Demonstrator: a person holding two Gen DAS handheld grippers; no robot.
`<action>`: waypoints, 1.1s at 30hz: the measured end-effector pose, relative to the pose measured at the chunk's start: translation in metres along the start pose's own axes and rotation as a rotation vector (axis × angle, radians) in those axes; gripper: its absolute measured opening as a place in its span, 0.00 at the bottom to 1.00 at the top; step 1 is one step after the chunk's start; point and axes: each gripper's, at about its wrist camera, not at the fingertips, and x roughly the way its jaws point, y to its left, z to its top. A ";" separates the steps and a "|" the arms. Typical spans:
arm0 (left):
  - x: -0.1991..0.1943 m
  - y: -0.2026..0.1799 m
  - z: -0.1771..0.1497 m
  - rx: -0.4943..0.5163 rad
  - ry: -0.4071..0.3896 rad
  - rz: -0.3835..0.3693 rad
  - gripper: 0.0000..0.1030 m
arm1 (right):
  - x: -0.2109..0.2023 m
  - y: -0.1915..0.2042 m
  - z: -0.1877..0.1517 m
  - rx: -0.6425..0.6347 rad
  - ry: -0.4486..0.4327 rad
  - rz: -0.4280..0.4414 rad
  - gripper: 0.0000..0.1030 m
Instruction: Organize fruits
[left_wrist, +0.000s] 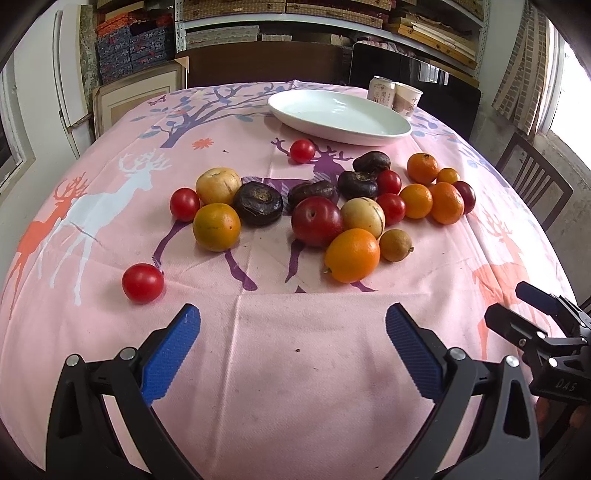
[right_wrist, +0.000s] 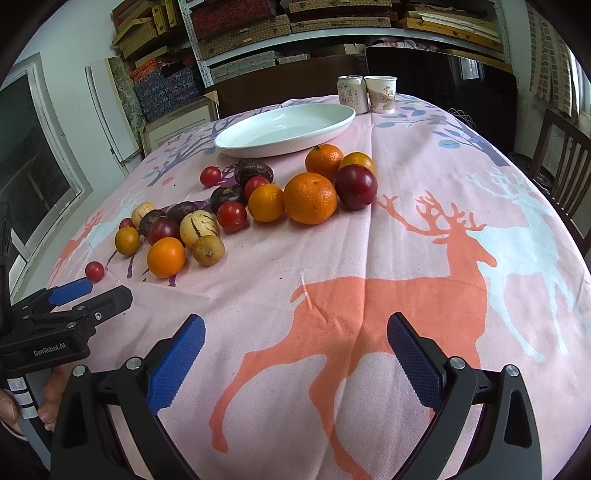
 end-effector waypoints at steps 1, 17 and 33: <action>-0.001 0.003 0.001 0.002 -0.003 -0.007 0.96 | 0.001 0.002 0.001 -0.008 0.011 0.004 0.97; 0.022 0.053 0.015 -0.049 0.073 -0.067 0.96 | 0.026 0.044 0.041 -0.247 0.150 0.040 0.83; 0.021 0.065 0.031 -0.050 0.047 -0.083 0.96 | 0.082 0.077 0.071 -0.368 0.229 0.074 0.30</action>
